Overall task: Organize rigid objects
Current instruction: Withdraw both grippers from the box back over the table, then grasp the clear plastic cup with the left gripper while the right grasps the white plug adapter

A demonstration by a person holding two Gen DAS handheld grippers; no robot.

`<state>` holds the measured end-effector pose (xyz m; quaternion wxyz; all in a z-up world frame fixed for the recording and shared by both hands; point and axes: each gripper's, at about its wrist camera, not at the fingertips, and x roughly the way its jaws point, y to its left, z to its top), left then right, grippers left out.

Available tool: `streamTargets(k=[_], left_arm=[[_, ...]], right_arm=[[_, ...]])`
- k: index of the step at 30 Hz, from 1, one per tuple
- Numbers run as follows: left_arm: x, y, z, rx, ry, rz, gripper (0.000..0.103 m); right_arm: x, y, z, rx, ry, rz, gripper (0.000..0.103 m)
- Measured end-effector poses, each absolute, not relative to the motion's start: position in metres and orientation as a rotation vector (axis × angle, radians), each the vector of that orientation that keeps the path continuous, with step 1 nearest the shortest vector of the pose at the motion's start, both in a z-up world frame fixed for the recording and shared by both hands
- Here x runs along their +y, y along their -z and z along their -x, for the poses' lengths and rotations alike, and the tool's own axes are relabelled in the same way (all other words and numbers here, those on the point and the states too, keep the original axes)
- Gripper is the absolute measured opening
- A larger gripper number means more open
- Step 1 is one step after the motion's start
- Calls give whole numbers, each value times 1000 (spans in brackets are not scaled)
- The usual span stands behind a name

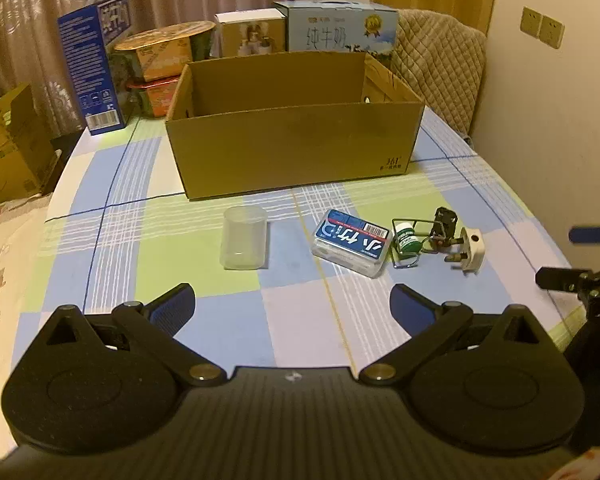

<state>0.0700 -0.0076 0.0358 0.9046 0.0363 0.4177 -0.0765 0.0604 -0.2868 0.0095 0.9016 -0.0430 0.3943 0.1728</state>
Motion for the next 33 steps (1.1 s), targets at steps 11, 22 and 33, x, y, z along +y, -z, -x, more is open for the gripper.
streamTargets(k=[11, 22, 33], left_arm=[[6, -1, -109, 912, 180, -95, 102], [2, 33, -140, 920, 273, -189, 102], [12, 46, -159, 937, 269, -173, 102]], right_arm=[[-270, 30, -107, 810, -622, 478, 89], [-261, 84, -147, 853, -771, 679, 70], [-253, 92, -159, 900, -752, 638, 44]])
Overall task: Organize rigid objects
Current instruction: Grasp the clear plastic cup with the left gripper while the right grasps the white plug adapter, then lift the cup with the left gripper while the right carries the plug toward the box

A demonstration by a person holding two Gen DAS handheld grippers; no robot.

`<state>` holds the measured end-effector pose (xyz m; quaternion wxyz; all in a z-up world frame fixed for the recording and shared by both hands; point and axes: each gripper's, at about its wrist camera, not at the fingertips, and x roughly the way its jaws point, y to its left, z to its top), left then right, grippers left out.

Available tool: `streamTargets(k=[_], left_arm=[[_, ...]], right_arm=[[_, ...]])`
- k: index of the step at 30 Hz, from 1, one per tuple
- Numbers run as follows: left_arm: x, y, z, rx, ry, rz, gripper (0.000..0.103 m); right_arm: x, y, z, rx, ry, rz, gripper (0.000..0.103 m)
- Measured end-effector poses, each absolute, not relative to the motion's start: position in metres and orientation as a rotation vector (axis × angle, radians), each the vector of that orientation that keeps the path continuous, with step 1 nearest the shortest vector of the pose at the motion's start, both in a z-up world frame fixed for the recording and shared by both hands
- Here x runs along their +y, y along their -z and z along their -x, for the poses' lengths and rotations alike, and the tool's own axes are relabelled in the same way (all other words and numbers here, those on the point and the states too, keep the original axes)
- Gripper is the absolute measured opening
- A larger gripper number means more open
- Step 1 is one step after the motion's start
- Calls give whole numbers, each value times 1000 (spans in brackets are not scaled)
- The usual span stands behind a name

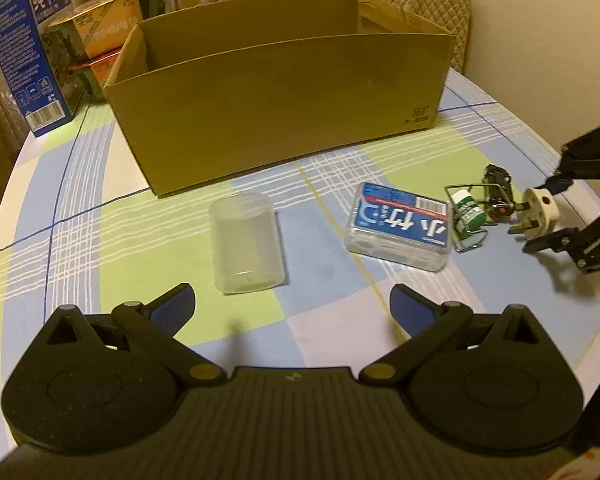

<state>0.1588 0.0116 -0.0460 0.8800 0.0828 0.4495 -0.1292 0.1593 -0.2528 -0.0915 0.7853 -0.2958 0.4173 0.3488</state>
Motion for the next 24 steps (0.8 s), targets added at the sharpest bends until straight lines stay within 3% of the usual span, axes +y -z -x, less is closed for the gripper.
streamTargets(k=[6, 15, 18, 24], left_arm=[[24, 50, -171, 929, 226, -147, 101], [37, 65, -214, 933, 156, -53, 88], [35, 73, -227, 944, 150, -51, 82], [29, 89, -244, 990, 158, -84, 61]], right_arm=[[-252, 69, -159, 908, -650, 446, 43], [-247, 47, -168, 895, -457, 182, 43], [-245, 48, -172, 901, -419, 143, 43], [-241, 52, -178, 911, -397, 125, 43]])
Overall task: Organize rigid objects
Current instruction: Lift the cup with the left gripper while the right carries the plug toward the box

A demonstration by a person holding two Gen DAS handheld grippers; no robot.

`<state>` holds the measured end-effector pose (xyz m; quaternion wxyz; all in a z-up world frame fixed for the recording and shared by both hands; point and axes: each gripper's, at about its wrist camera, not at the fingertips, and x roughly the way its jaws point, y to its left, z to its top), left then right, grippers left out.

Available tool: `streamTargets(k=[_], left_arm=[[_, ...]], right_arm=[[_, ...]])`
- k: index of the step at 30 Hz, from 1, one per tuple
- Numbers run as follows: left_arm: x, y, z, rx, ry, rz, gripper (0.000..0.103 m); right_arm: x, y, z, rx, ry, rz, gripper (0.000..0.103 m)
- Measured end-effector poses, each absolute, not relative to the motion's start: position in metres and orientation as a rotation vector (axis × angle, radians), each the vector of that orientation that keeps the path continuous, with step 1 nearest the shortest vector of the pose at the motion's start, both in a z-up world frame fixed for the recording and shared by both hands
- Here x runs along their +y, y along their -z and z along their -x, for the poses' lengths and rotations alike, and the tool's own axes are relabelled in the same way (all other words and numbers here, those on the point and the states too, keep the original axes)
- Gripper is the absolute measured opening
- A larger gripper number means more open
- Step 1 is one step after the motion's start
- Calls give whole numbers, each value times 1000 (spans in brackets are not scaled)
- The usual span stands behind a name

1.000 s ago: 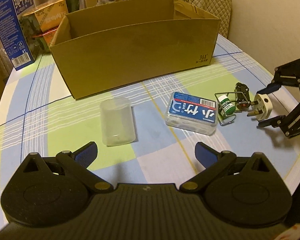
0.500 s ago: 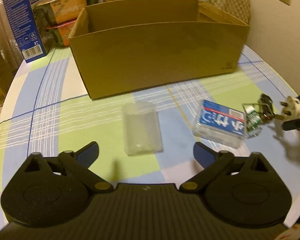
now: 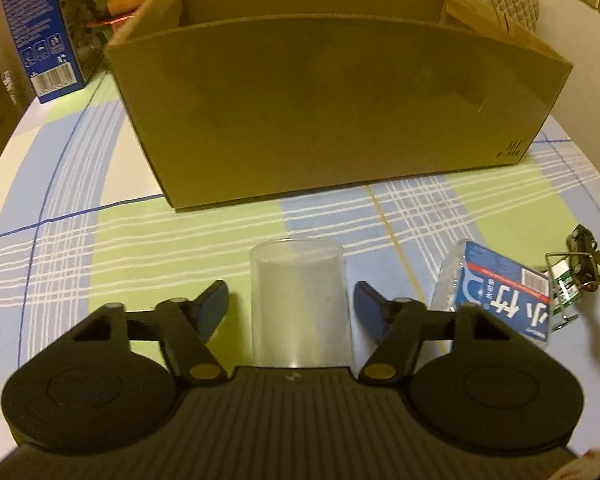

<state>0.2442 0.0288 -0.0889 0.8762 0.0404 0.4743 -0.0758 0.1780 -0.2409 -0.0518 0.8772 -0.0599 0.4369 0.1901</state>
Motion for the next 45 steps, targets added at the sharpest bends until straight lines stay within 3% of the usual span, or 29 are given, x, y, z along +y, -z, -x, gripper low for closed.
streamTargets(k=[2, 7, 32, 45], left_arm=[[27, 92, -246, 998, 164, -92, 51], [24, 92, -246, 1016, 165, -100, 47], [-7, 2, -165, 938, 156, -126, 47], [-15, -37, -163, 883, 187, -140, 47]], right_arm=[[-240, 54, -178, 911, -393, 122, 43], [-238, 58, -181, 920, -383, 113, 43], [-235, -11, -136, 803, -395, 92, 43], [-231, -37, -139, 778, -401, 99, 43]])
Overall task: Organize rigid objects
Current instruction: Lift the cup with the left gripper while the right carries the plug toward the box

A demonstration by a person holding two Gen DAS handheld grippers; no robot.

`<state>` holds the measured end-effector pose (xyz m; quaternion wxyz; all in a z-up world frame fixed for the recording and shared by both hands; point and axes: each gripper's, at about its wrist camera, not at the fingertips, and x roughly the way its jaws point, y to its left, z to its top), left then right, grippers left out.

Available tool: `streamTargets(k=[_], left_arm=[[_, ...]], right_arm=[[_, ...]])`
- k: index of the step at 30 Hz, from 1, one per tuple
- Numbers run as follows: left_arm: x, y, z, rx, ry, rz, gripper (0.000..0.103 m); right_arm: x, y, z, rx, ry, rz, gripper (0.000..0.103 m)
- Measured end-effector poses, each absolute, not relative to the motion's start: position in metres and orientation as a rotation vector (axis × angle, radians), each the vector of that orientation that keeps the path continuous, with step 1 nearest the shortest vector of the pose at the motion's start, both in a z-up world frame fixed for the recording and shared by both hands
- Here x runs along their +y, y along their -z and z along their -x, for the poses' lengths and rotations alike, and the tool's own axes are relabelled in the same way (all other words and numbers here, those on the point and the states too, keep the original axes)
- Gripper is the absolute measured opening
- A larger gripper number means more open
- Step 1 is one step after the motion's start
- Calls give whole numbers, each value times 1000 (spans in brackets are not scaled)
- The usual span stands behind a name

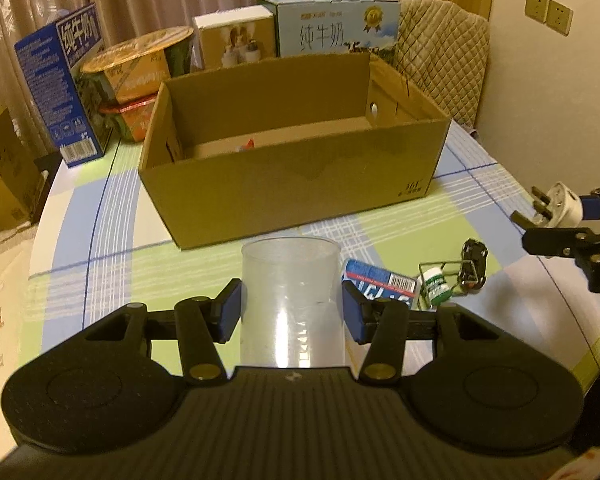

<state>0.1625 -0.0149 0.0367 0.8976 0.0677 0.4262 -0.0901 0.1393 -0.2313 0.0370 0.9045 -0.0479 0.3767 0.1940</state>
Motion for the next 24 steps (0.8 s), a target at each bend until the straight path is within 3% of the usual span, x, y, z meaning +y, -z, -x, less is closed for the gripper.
streamTargets(k=[14, 24], left_arm=[[-5, -89, -245, 796, 201, -149, 47], [10, -86, -314, 798, 168, -175, 47]], right_arm=[[-206, -92, -238, 695, -426, 134, 43], [-184, -81, -308, 710, -414, 144, 43]])
